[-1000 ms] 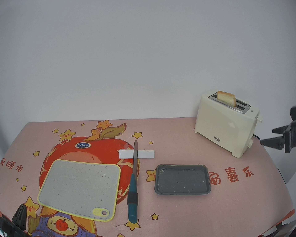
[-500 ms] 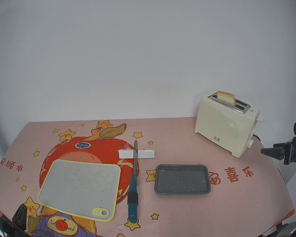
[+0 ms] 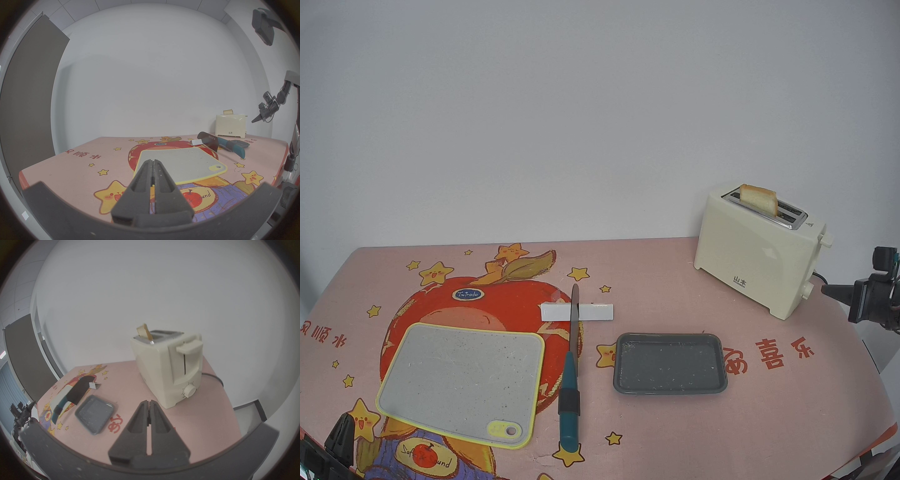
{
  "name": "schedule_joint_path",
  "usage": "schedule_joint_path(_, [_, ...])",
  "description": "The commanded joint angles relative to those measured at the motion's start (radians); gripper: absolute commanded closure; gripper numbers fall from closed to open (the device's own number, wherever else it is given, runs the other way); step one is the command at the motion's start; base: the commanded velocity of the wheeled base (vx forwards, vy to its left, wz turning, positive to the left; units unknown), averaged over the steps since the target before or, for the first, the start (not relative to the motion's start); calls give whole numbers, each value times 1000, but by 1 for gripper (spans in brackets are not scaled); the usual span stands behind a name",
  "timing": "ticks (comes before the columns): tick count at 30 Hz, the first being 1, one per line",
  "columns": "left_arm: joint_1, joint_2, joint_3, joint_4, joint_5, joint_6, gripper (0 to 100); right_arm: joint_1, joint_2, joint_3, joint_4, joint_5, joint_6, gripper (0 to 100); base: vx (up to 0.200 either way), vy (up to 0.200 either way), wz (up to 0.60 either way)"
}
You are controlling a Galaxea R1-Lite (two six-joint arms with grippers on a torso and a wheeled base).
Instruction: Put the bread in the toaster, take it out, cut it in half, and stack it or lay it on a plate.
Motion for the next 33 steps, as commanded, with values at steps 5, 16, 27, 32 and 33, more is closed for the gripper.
schedule_joint_path(5, [0,1,16,0,0,0,100,-59,222,62,-124,0,-21,100,0,0,0])
schedule_joint_path(16, [0,1,16,0,0,0,100,-131,215,60,-124,0,-52,100,0,0,0])
schedule_joint_path(27, [0,1,16,0,0,0,100,-119,291,51,-127,-2,-66,100,0,0,0])
schedule_joint_path(32, [0,1,16,0,0,0,100,-119,302,36,-128,-3,-64,100,0,0,0])
schedule_joint_path(33, [0,1,16,0,0,0,100,-119,302,34,-128,-3,-64,100,0,0,0])
